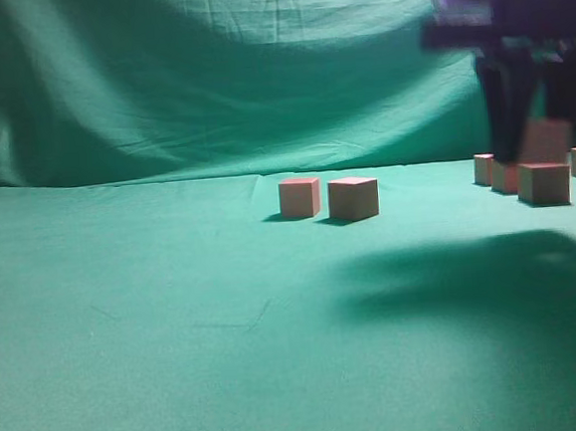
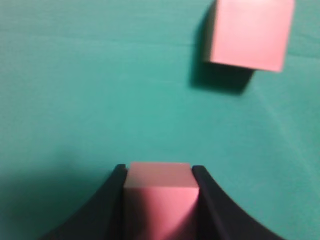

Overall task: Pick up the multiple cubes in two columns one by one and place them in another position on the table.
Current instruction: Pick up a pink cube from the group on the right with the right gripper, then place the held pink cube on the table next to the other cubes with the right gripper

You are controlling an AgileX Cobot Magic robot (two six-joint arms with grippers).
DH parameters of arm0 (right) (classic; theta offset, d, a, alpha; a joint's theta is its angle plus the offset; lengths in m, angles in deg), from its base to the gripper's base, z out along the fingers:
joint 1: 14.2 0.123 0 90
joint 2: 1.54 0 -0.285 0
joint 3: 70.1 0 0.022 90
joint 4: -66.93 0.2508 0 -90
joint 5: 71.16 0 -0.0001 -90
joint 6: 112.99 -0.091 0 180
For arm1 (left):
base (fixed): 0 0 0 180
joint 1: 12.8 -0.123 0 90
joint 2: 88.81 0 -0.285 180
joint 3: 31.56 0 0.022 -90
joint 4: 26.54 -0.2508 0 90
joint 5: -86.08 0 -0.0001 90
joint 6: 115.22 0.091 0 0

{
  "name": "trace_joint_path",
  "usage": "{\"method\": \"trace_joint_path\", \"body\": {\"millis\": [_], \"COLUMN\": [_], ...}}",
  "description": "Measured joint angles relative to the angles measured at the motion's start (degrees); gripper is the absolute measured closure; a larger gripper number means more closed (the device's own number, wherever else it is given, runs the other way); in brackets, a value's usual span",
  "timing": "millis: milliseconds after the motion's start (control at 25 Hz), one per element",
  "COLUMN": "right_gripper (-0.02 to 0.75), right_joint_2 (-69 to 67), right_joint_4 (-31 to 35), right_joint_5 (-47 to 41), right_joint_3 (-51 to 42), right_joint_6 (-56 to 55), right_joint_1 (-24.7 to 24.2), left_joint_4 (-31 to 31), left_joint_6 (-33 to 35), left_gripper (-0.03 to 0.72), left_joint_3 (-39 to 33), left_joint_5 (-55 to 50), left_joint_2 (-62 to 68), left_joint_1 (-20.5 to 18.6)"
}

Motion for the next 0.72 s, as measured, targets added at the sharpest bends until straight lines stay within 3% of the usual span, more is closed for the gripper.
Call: {"method": "trace_joint_path", "body": {"millis": [360, 720], "right_gripper": [0.479, 0.479], "right_joint_2": [1.6, -14.5], "right_joint_4": [2.9, -0.7], "right_joint_5": [-13.8, -20.1], "right_joint_3": [21.5, 45.7], "right_joint_6": [4.0, 12.1], "right_joint_1": [14.4, 22.0], "left_joint_4": [0.0, 0.0], "left_joint_6": [0.0, 0.0], "left_gripper": [0.688, 0.688], "left_joint_3": [0.0, 0.0], "left_joint_5": [0.0, 0.0], "left_joint_2": [0.0, 0.0], "left_joint_1": [0.0, 0.0]}}
